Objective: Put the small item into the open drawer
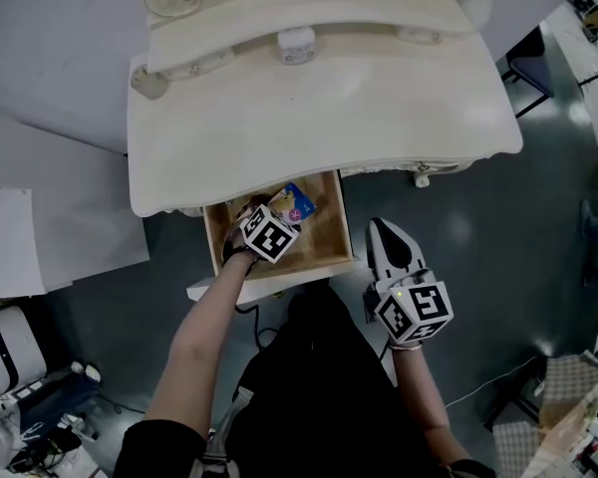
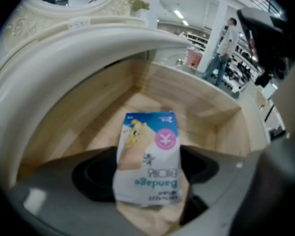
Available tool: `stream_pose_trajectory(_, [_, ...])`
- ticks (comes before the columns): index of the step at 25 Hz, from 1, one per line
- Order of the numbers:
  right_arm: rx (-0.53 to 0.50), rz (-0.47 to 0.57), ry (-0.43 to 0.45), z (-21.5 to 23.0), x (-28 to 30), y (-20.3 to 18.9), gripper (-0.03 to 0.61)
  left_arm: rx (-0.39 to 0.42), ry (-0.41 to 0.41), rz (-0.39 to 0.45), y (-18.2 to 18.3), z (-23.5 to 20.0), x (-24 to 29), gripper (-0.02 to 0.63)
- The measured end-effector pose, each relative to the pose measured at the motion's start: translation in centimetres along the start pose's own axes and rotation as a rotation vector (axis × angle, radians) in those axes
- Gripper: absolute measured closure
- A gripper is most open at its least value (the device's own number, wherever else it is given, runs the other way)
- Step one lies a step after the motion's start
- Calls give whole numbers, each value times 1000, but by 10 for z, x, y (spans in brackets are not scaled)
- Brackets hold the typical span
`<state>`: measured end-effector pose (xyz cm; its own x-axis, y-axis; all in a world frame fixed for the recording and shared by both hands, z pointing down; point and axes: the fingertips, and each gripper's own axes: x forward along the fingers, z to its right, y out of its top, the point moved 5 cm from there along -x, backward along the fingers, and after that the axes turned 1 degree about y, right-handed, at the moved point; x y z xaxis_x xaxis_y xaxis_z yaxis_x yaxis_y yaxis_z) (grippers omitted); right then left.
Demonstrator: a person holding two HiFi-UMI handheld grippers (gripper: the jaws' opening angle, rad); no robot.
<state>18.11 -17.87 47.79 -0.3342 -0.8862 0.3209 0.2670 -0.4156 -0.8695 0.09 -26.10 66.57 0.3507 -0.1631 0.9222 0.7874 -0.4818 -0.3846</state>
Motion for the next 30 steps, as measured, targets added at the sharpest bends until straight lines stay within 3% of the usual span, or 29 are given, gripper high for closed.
stream_pose_trajectory(13, [3,-6,6,-1,-1,-2,574,15,22,-14,1,1,5,201])
stream_pose_trajectory(19, [3,-5,15,-3,-3,-2,574,-24,1,-13,2,1,4,178])
stream_pose_trajectory(25, [-5,3,24,-4,-6,0,574,-85,19,51,10,-3,-17,179])
stream_pose_trajectory(30, [-14,12,44,-11,-7,2,574,-164,12,158,20,2,-51,200])
